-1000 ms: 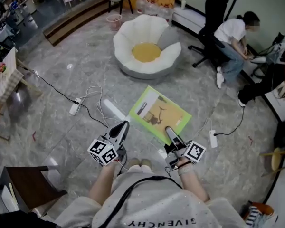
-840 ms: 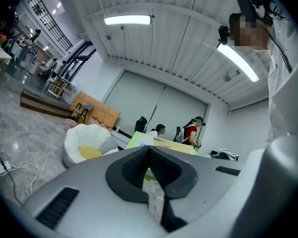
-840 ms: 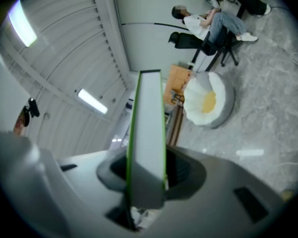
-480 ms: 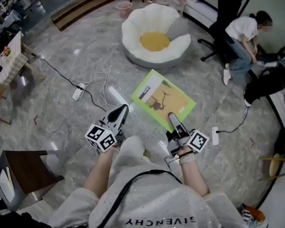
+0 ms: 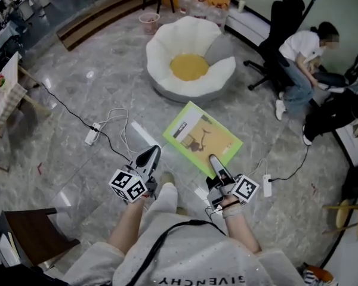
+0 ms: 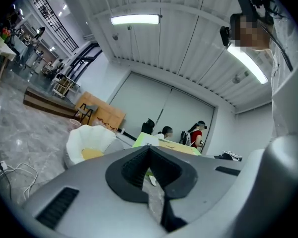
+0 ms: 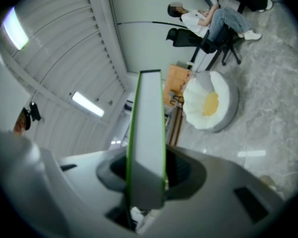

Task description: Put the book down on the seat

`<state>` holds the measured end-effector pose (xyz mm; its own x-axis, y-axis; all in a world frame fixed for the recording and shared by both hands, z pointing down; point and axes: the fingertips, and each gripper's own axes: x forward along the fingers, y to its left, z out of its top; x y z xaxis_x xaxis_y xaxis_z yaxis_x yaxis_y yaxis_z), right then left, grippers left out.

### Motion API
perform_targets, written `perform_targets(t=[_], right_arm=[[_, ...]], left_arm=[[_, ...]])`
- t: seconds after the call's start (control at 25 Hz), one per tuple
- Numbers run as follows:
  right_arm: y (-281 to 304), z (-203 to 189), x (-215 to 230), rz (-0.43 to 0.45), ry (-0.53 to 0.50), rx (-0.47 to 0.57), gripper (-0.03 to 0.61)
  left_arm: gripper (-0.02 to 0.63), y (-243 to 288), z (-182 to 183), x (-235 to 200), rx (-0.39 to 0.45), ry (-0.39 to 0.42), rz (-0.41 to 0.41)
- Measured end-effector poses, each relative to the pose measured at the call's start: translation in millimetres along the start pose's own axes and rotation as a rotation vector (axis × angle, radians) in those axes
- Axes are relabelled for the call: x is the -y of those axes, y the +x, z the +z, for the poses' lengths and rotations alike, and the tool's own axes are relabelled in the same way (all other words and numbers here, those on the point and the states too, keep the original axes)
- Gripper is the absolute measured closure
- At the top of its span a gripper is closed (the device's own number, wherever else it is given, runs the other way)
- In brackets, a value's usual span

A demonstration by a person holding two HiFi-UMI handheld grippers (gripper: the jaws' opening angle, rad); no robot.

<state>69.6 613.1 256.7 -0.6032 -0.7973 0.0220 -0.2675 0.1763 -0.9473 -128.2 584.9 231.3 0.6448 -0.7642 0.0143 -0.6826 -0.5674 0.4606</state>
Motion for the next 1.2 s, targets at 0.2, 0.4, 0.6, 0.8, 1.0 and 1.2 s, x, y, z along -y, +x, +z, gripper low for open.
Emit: perform_targets(t=[0.2, 0.4, 0.6, 0.8, 1.0, 1.2], right_arm=[[34.4, 13.4, 6.6, 0.003, -0.003, 0.015, 0.430], [79.9, 28.3, 8.5, 0.011, -0.012, 0.025, 0.430], [121.5, 36.0, 15.0, -0.007, -0.005, 0.014, 0.430], [140.2, 40.5, 19.9, -0.007, 0.008, 0.019, 0.430], [147.9, 50.8, 32.9, -0.036, 0.025, 0.029, 0.430], [160.0, 63.8, 36.7, -0.035, 0.018, 0.026, 0.430]], left_arm=[[0.591, 30.2, 14.7, -29.7, 0.003, 0.012, -0.027], [0.591, 60.9, 35.3, -68.8, 0.013, 0.022, -0.030], [0.591, 83.0, 48.3, -105.8, 0.002, 0.009, -0.026], [0.591, 94.3, 50.4, -130.5, 0.003, -0.007, -0.015], [0.591, 110.9, 51.9, -136.7, -0.002, -0.017, -0.030], [0.591, 129.6, 56.0, -147.2, -0.015, -0.004, -0.030]])
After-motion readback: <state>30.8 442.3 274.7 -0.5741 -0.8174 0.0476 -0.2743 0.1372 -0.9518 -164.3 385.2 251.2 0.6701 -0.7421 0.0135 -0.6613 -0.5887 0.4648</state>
